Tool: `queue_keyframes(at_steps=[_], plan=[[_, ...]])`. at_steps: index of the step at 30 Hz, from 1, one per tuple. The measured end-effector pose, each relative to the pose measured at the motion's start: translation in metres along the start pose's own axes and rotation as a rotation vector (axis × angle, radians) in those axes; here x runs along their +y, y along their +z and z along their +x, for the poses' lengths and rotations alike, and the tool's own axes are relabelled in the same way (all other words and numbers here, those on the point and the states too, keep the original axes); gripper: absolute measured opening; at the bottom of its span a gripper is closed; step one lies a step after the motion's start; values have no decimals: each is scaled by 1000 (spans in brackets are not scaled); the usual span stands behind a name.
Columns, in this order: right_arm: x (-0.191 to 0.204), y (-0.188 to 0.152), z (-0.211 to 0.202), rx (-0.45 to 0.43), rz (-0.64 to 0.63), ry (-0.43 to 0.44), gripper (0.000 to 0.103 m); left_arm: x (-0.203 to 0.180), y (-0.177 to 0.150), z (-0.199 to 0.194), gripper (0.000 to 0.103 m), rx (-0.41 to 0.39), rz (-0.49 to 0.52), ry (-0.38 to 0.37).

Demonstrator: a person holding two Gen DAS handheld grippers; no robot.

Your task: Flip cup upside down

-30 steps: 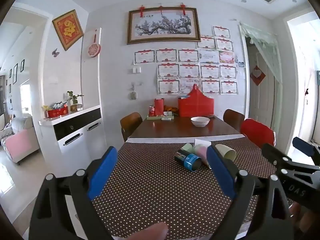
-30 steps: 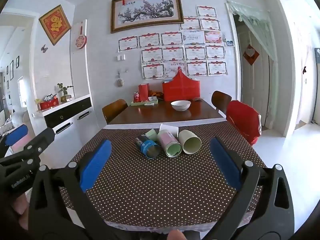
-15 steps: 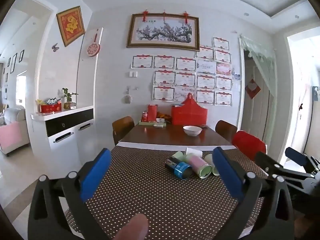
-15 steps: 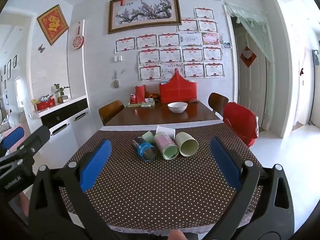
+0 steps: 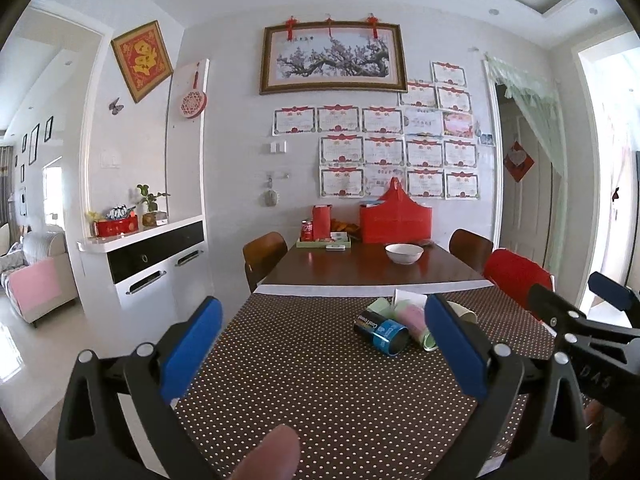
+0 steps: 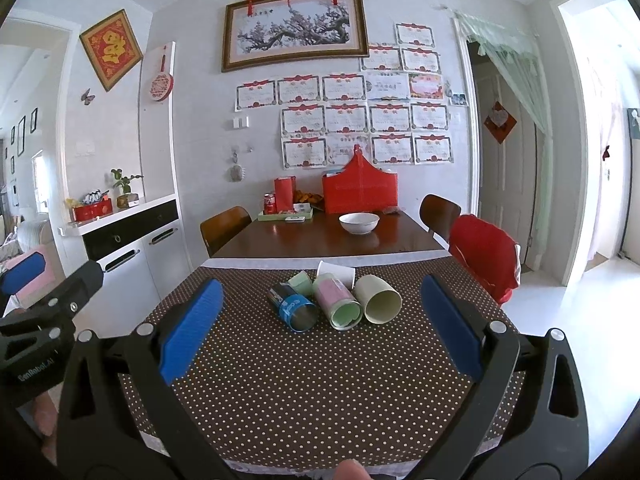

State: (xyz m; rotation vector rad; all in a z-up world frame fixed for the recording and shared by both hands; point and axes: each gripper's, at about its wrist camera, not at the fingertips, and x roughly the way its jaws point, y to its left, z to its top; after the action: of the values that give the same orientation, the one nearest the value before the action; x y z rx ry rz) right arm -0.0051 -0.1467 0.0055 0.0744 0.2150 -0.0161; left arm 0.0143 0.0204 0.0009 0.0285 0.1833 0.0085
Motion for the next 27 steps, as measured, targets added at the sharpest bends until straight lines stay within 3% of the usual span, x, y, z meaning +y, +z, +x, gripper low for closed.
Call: queue_keyframes(at_steps=[27], plan=[[3, 12, 44, 35, -23, -4, 97, -2, 4, 53, 99, 45, -8, 11]])
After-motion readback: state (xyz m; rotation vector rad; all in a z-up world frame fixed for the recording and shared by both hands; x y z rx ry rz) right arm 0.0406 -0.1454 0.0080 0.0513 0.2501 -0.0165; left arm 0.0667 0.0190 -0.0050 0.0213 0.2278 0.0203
